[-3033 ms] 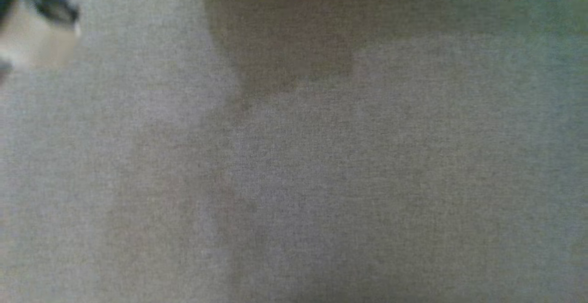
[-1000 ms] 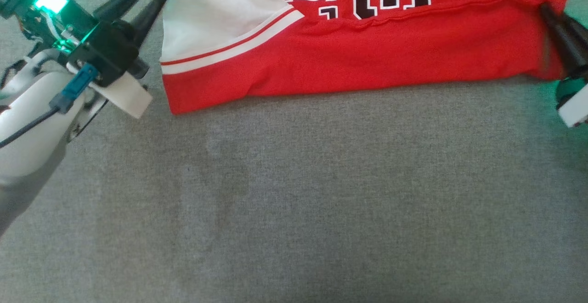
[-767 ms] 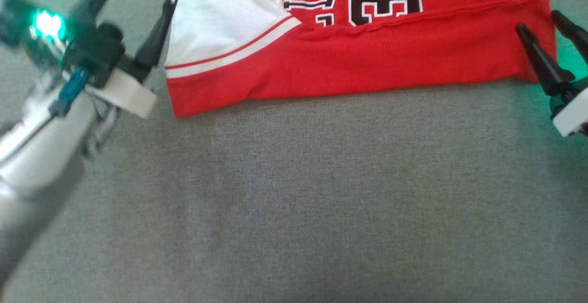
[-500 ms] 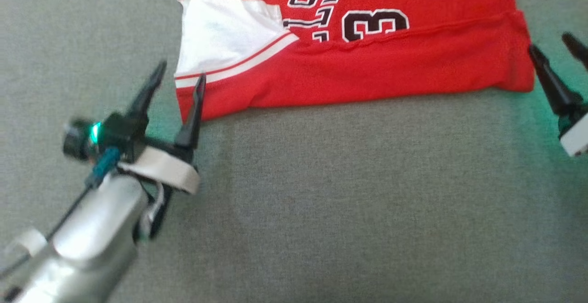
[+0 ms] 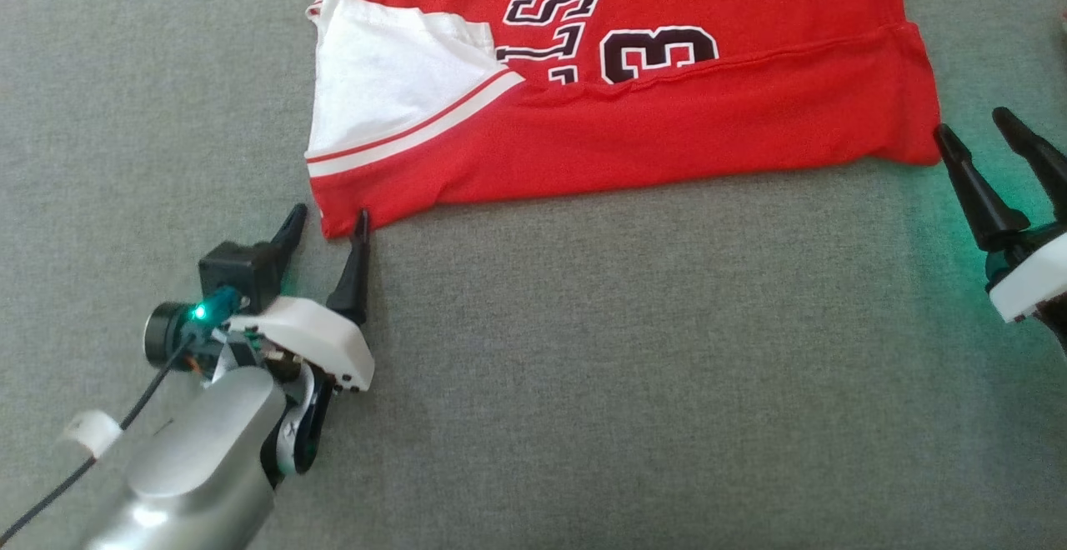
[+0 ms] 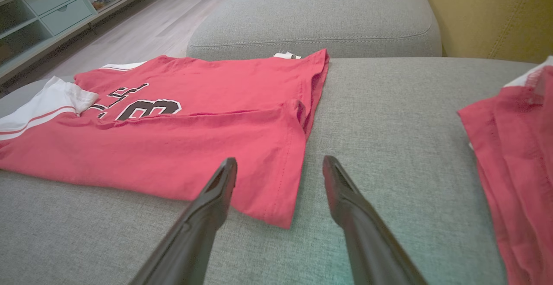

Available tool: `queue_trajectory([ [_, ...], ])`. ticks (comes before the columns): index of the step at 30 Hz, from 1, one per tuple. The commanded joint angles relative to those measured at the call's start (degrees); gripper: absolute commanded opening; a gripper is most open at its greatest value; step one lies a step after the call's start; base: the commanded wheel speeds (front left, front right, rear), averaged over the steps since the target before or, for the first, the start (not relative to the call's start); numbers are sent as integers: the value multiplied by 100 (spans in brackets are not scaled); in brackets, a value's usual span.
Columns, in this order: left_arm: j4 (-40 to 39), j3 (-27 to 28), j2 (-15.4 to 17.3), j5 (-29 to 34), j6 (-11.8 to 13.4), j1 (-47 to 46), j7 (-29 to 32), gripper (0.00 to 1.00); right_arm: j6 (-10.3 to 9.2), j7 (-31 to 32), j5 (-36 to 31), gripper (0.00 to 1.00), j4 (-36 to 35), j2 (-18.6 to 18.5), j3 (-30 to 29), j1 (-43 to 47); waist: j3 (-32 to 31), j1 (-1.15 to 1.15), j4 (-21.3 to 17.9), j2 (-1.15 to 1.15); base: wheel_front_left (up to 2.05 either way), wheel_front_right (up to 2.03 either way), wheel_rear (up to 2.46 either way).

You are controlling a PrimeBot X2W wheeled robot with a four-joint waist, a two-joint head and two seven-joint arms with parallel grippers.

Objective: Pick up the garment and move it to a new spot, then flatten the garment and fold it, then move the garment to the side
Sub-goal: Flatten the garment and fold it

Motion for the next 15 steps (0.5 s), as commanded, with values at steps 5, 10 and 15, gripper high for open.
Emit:
queue_trajectory([
  [5, -23, 88, 120, -49, 48, -91, 126, 0, -9, -77, -52, 100, -112, -182, -149, 267, 6, 1, 37, -1, 0, 0, 0],
  [10, -140, 75, 158, -43, 1, -84, 88, 0, -9, -77, 38, 100, -61, -142, -237, 354, 4, 1, 109, -1, 0, 0, 0],
  [15, -352, 73, 252, 15, -4, -90, 4, 0, -9, -77, 191, 100, 118, -86, -161, 415, 17, 1, 203, -1, 0, 0, 0],
])
